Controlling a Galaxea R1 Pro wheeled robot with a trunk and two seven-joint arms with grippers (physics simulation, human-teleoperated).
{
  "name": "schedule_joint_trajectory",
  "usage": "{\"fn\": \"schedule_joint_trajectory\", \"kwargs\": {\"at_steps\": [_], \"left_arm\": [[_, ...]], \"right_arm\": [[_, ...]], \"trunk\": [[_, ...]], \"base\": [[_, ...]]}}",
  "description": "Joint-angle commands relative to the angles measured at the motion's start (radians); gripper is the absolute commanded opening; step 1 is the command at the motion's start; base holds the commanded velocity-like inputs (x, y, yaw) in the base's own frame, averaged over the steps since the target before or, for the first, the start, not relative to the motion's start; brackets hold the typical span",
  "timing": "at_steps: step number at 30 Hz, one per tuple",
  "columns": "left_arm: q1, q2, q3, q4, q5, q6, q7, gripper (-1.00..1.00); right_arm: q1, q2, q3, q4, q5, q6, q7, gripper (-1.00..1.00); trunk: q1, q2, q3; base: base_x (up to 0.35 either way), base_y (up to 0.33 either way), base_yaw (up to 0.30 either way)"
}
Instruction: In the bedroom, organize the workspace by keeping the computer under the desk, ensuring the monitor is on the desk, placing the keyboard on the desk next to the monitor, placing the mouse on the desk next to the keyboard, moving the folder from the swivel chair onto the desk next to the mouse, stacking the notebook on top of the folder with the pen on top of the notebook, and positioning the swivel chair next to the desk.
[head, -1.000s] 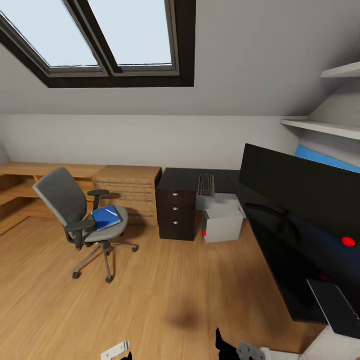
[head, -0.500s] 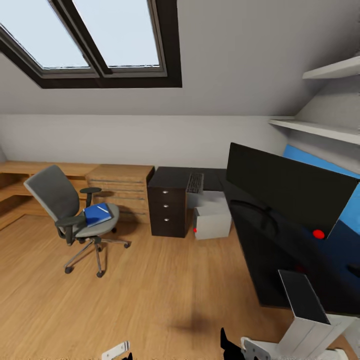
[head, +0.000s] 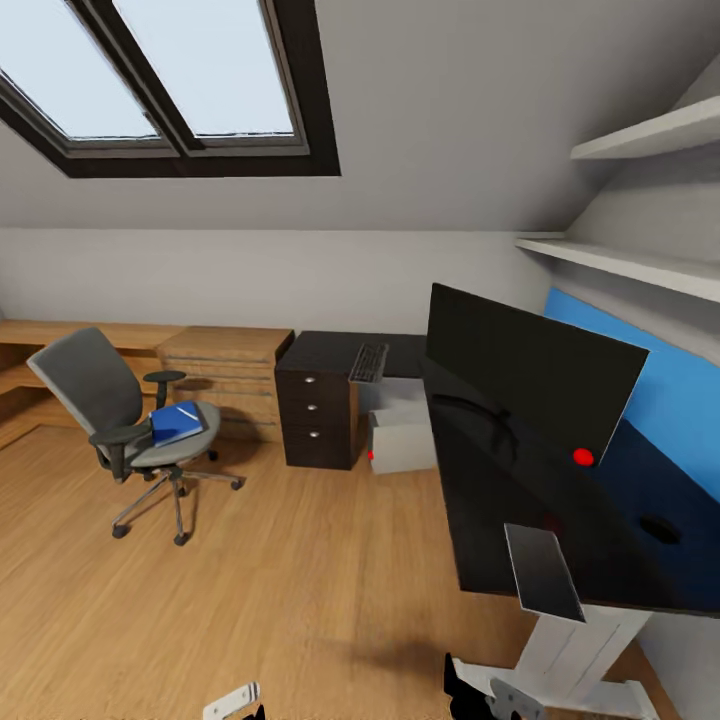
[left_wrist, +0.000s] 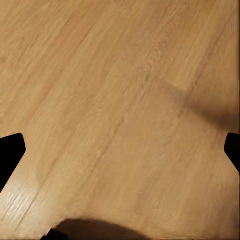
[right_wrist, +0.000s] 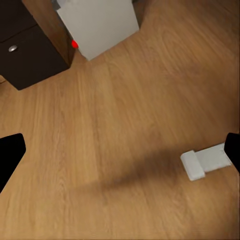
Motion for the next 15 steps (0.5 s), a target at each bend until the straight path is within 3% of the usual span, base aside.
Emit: {"fn": "schedule_joint_trajectory", "kwargs": {"at_steps": [1,8,15], "left_arm": [[-0.001,0.001,-0.008,0.000,0.010,-0.007,0.007,1.00],[-0.001,0.001,-0.007,0.000,0.010,-0.007,0.007,1.00],[-0.001,0.001,-0.006,0.000,0.011,-0.006,0.008,1.00]], "right_arm": [[-0.001,0.000,-0.002,0.002,-0.009,-0.003,0.010,1.00],[-0.001,-0.001,-0.001,0.001,-0.008,-0.013,0.011,1.00],[-0.001,-0.001,-0.001,0.002,-0.008,-0.094,0.016,1.00]], "trunk": [[0.000,-0.001,-0.001],[0.000,-0.001,-0.001],[0.000,-0.001,-0.001]], "base": [[-0.134,-0.314,0.000],[-0.147,-0.313,0.000],[-0.156,-0.312,0.000]]}}
